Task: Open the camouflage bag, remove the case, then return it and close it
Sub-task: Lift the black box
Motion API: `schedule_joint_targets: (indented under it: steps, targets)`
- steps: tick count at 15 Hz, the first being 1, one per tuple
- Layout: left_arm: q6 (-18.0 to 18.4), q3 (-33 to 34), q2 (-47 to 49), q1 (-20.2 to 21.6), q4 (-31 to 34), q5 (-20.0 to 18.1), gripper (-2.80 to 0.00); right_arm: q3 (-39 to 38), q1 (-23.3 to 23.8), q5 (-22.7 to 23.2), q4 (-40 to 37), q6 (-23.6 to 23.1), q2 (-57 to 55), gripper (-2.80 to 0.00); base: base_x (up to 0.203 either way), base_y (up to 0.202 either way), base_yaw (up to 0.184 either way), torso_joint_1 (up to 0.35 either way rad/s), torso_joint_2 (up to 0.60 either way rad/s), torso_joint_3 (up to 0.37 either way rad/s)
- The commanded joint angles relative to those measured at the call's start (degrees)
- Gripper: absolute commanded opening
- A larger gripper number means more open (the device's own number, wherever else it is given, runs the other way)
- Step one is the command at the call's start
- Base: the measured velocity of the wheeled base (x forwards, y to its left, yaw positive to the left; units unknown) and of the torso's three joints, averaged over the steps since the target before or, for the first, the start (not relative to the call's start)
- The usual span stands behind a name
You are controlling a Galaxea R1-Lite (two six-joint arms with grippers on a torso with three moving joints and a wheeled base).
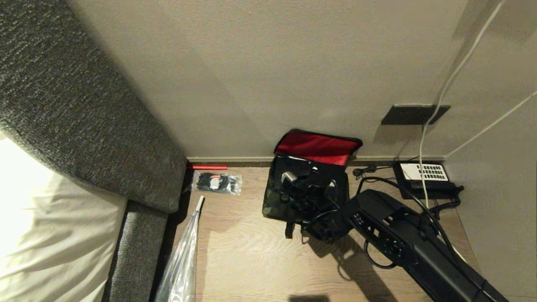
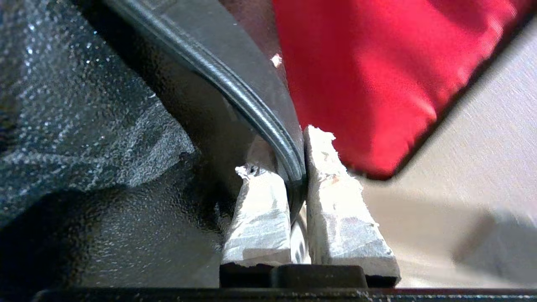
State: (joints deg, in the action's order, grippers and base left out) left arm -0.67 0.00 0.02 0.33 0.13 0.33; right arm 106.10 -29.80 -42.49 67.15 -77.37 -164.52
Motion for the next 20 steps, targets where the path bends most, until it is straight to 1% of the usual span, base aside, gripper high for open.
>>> schedule_joint_targets:
  steps: [1, 3, 7, 10, 13, 15, 18, 20]
  targets:
    - [0.0, 0.1, -0.1, 0.0, 0.0, 0.0, -2.80, -3.4, -1.4, -4.2, 0.4, 0.3, 8.3, -2.80, 0.000, 0.000, 0.000, 0.000, 0.00, 0.000]
    - [0.0, 0.2, -0.1, 0.0, 0.0, 0.0, -2.80, -7.2, -2.7, -5.7, -0.2, 0.5, 13.0, -2.80, 0.000, 0.000, 0.000, 0.000, 0.00, 0.000]
    - [0.0, 0.2, -0.1, 0.0, 0.0, 0.0, -2.80, -13.0, -6.3, -7.2, -1.6, 0.3, 21.2, -2.80, 0.000, 0.000, 0.000, 0.000, 0.00, 0.000]
    - [0.0, 0.2, -0.1, 0.0, 0.0, 0.0, -2.80, -16.3, -9.5, -10.5, -2.2, 0.4, 25.1, -2.80, 0.000, 0.000, 0.000, 0.000, 0.00, 0.000]
    - [0.0, 0.2, -0.1, 0.0, 0.0, 0.0, -2.80, -16.7, -9.6, -10.6, -2.6, 0.1, 25.6, -2.80, 0.000, 0.000, 0.000, 0.000, 0.00, 0.000]
    - [0.0, 0.2, -0.1, 0.0, 0.0, 0.0, -2.80, -20.5, -9.5, -10.5, -2.3, 0.4, 26.7, -2.80, 0.000, 0.000, 0.000, 0.000, 0.00, 0.000]
    - [0.0, 0.2, -0.1, 0.0, 0.0, 0.0, -2.80, -23.8, -9.4, -10.5, -2.2, 1.4, 29.5, -2.80, 0.000, 0.000, 0.000, 0.000, 0.00, 0.000]
    - [0.0, 0.1, -0.1, 0.0, 0.0, 0.0, -2.80, -23.4, -8.7, -10.0, -2.5, 1.4, 29.7, -2.80, 0.000, 0.000, 0.000, 0.000, 0.00, 0.000]
